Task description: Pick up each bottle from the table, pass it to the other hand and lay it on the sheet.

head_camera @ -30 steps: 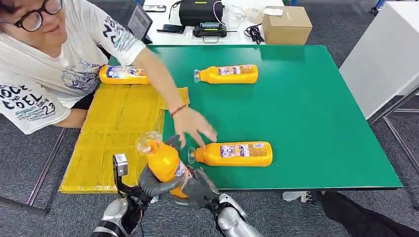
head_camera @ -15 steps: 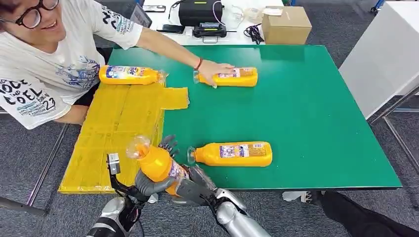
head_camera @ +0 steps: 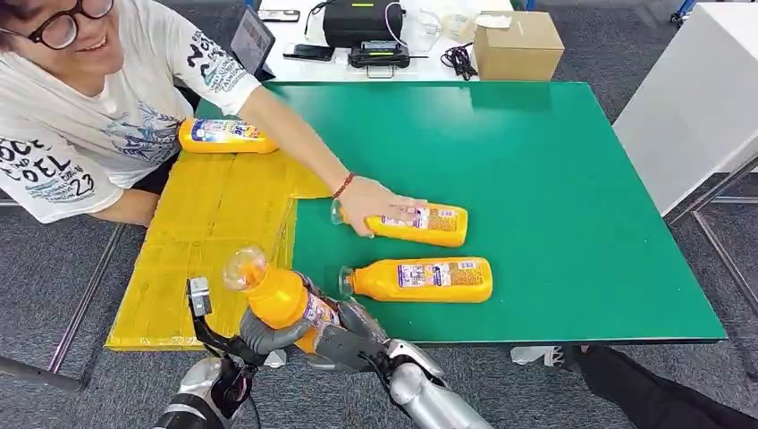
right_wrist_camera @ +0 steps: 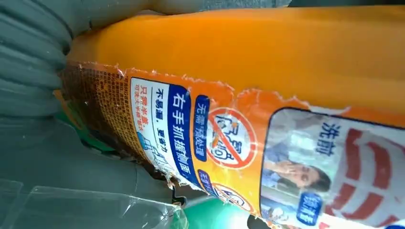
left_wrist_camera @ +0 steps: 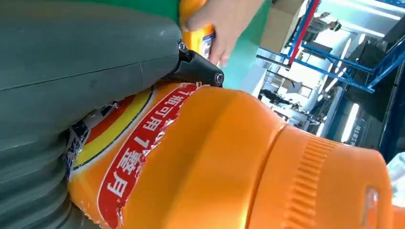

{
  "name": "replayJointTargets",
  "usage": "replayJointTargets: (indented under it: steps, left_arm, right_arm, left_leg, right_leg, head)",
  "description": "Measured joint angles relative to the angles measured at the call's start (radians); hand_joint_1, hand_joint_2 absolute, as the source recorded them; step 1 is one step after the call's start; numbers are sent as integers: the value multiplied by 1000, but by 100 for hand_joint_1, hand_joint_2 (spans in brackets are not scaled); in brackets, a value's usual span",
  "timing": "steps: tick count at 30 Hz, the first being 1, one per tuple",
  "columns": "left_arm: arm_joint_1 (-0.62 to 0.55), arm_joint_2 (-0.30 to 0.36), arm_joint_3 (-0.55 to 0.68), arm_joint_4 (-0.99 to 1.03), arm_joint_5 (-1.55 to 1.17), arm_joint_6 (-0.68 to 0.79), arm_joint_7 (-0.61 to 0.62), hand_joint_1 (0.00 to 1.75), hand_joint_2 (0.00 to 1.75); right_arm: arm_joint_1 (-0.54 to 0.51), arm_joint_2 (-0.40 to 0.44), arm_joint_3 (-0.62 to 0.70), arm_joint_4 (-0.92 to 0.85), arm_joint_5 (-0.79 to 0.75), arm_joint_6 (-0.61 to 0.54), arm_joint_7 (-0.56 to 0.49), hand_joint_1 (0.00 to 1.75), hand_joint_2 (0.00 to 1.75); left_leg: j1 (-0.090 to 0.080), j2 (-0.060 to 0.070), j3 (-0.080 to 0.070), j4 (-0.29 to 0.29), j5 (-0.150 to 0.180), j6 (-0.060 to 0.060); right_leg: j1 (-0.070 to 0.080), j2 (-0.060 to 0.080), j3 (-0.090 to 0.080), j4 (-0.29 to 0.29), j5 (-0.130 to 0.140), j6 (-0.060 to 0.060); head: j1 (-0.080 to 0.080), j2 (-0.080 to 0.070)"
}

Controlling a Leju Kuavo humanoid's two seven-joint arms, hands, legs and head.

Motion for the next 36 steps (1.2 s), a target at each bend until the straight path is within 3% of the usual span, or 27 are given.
replayJointTargets:
  steps: [9,10,11,12,13,14,22,31,36]
  left_arm:
    - [1,0,3,0,1,0,0,175,175]
    - [1,0,3,0,1,0,0,175,175]
    - [1,0,3,0,1,0,0,175,175]
    - [1,0,3,-1,2,1,2,175,175]
    - [2,0,4,-1,7,3,6,175,175]
    - [2,0,5,-2,10,6,8,175,175]
    - [24,-3,10,-69,-10,87,32,175,175]
    - [15,1,76,-146,-214,366,-21,175,175]
    - [3,2,109,-152,-251,426,-21,175,175]
  right_arm:
    - [-1,0,4,1,0,0,0,175,175]
    - [-2,0,4,1,0,0,0,162,175]
    - [-2,0,4,1,0,0,1,87,175]
    - [-2,0,4,1,0,-2,3,0,175]
    - [-2,0,4,1,2,-4,8,0,175]
    - [-2,0,5,1,4,-7,13,0,0]
    - [29,8,-10,-27,2,-119,101,0,0]
    - [137,-24,-82,-327,-55,-127,105,0,0]
    - [162,-38,-117,-412,-79,-125,108,0,0]
  left_leg:
    - [0,0,0,0,0,0]
    - [0,0,0,0,0,0]
    - [0,0,0,0,0,0]
    - [0,0,0,0,0,0]
    - [0,0,0,0,0,0]
    - [0,0,0,0,0,0]
    - [0,0,0,0,0,0]
    - [0,0,-1,0,0,0]
    - [0,-1,0,0,0,0]
  right_leg:
    - [0,0,0,0,0,0]
    - [0,0,0,0,0,0]
    - [0,0,0,0,0,0]
    - [0,0,0,0,0,0]
    - [0,0,0,0,0,0]
    - [0,0,0,0,0,0]
    - [0,0,0,0,0,0]
    - [0,0,0,0,0,0]
    - [0,0,0,0,0,0]
  head:
    - [0,0]
    - [0,0]
    - [0,0]
    - [0,0]
    - [0,0]
    - [0,0]
    - [0,0]
    - [0,0]
    - [0,0]
